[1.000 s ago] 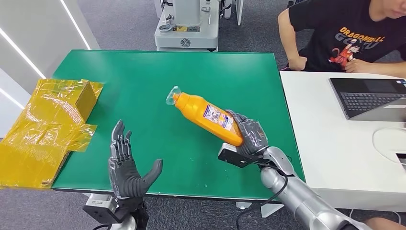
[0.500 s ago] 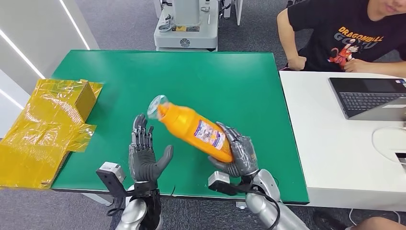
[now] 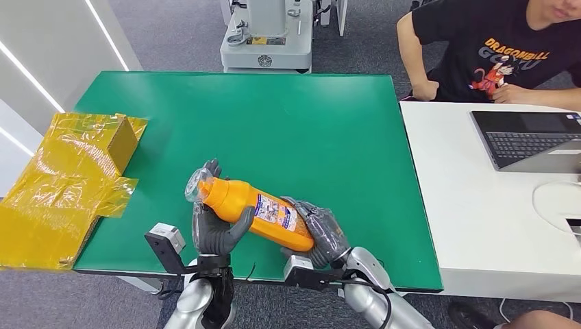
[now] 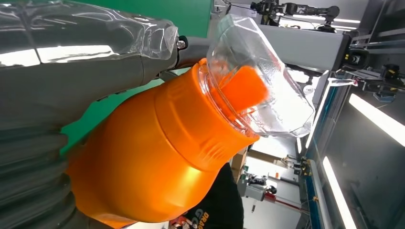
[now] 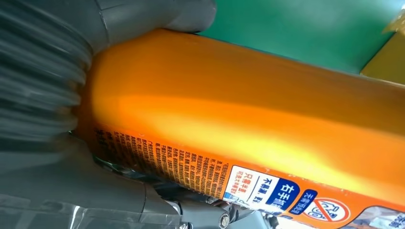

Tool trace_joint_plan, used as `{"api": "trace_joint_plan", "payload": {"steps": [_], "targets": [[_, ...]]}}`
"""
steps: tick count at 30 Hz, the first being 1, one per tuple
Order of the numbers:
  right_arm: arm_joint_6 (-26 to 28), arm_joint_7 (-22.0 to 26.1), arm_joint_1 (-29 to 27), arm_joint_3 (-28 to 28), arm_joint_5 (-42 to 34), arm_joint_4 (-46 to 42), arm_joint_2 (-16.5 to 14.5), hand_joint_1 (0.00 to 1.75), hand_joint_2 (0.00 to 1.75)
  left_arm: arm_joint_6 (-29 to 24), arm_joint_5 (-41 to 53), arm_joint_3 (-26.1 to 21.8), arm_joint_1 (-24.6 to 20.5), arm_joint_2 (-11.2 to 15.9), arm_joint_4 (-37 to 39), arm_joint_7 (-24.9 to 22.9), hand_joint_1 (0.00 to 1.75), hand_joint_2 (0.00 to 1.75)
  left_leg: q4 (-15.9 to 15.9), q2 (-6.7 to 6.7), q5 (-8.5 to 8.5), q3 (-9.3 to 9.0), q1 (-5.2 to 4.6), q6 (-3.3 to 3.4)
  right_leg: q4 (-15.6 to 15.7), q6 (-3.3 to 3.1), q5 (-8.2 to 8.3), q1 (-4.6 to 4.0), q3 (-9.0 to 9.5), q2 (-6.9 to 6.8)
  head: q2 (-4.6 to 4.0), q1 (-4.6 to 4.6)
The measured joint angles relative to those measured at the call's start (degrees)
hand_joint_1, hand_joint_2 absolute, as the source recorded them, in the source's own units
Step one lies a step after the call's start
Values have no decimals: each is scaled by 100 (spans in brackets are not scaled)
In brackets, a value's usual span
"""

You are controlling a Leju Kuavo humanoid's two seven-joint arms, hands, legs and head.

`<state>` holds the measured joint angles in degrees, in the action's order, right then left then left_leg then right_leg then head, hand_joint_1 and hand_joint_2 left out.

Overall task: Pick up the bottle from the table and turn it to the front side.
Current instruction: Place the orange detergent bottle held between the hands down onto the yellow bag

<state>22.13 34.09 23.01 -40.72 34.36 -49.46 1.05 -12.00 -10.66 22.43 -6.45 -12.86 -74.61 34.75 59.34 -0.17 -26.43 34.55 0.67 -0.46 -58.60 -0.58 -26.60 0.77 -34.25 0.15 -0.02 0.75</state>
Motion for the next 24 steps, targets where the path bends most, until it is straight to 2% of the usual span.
{"api": "trace_joint_plan", "payload": {"steps": [9, 13, 24], "targets": [[-516, 393, 88, -7, -23, 198, 1, 175, 175, 124, 60, -28, 0, 18, 177, 123, 0, 175, 0, 0, 0, 0, 0, 0, 0, 0, 0, 0, 0, 0, 0, -1], [-562, 486, 95, -5, -39, 240, 4, 175, 175, 228, 121, -37, 0, 27, 226, 107, 171, 175, 0, 0, 0, 0, 0, 0, 0, 0, 0, 0, 0, 0, 0, 1], [-581, 512, 92, 3, -43, 244, 38, 175, 175, 473, 220, -42, -3, 27, 315, 22, 175, 175, 0, 0, 0, -1, 0, 0, 0, 0, 0, 0, 0, 0, 0, 0]]}}
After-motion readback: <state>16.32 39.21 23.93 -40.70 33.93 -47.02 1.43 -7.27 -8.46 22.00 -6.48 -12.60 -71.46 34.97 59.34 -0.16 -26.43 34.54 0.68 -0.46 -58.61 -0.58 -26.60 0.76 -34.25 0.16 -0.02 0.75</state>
